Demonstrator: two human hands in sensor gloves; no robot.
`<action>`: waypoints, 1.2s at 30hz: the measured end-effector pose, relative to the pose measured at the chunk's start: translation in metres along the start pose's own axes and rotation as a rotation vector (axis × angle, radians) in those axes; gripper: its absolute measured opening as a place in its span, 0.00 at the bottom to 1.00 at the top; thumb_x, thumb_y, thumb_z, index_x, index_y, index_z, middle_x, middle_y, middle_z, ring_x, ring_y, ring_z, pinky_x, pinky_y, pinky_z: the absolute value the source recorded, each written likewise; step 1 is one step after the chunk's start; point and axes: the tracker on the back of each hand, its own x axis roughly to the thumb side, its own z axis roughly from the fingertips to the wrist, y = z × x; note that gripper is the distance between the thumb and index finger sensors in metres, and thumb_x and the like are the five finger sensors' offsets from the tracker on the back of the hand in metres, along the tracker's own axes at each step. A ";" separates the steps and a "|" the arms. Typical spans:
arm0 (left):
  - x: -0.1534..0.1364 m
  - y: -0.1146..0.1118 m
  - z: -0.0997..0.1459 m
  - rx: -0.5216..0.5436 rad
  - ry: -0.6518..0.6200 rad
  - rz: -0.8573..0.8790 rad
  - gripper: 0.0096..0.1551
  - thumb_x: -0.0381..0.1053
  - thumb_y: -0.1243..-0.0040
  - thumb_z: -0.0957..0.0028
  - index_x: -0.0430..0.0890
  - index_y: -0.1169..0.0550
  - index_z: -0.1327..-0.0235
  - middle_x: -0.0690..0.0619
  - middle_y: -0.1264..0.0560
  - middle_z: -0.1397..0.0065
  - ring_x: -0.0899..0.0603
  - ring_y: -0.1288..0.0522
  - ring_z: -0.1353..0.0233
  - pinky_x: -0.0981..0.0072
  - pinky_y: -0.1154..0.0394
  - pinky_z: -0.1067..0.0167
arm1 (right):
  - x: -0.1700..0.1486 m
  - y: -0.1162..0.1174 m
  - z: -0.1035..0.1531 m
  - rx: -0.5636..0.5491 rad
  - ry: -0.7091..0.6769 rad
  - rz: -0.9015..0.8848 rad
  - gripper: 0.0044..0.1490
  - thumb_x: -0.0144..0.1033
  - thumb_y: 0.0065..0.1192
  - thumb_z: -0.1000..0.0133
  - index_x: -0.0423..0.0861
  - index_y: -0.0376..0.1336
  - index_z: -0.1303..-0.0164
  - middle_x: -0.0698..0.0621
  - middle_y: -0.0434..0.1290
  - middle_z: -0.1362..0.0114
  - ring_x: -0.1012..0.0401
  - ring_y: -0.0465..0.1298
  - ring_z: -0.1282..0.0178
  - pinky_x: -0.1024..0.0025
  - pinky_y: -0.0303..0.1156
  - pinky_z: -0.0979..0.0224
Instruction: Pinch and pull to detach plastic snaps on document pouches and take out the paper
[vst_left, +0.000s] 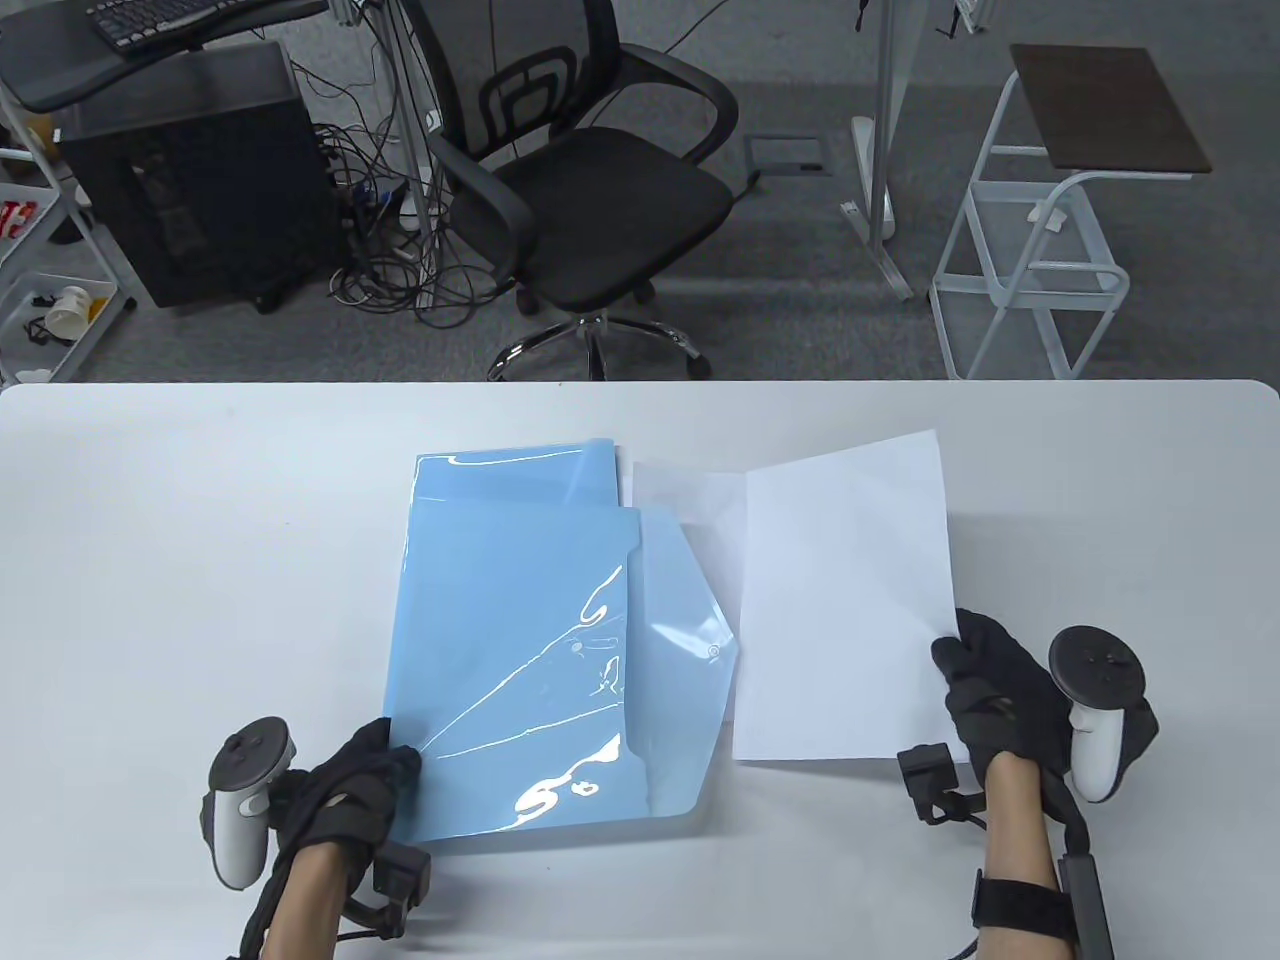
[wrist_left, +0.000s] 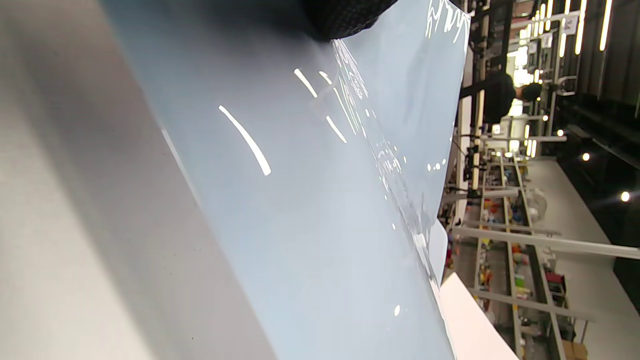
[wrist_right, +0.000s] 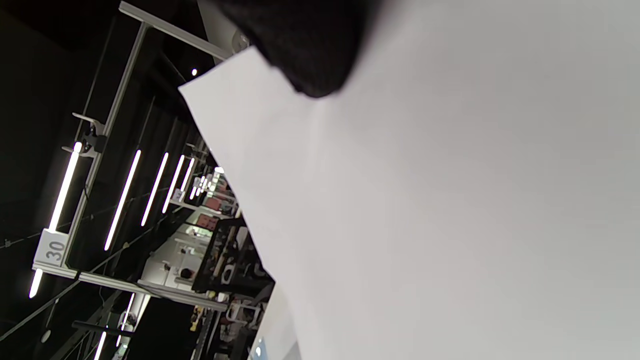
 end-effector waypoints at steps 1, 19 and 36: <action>0.000 0.000 0.000 -0.001 0.001 0.000 0.28 0.38 0.49 0.39 0.38 0.37 0.25 0.47 0.23 0.34 0.43 0.14 0.48 0.56 0.15 0.52 | 0.000 0.006 -0.004 0.011 -0.002 -0.001 0.27 0.30 0.64 0.40 0.45 0.66 0.29 0.44 0.83 0.40 0.51 0.85 0.58 0.58 0.83 0.58; 0.000 0.000 -0.004 -0.024 0.016 -0.033 0.28 0.38 0.50 0.39 0.38 0.37 0.25 0.47 0.23 0.34 0.43 0.14 0.49 0.55 0.16 0.52 | 0.012 0.085 -0.044 0.109 -0.001 0.040 0.27 0.31 0.63 0.40 0.44 0.66 0.29 0.44 0.83 0.42 0.51 0.85 0.59 0.58 0.83 0.59; 0.001 -0.001 -0.008 -0.026 0.019 -0.049 0.28 0.38 0.50 0.38 0.38 0.37 0.25 0.47 0.23 0.34 0.42 0.14 0.48 0.55 0.16 0.52 | 0.013 0.109 -0.054 0.083 0.027 0.165 0.33 0.35 0.65 0.41 0.39 0.62 0.26 0.43 0.83 0.41 0.50 0.85 0.60 0.57 0.83 0.59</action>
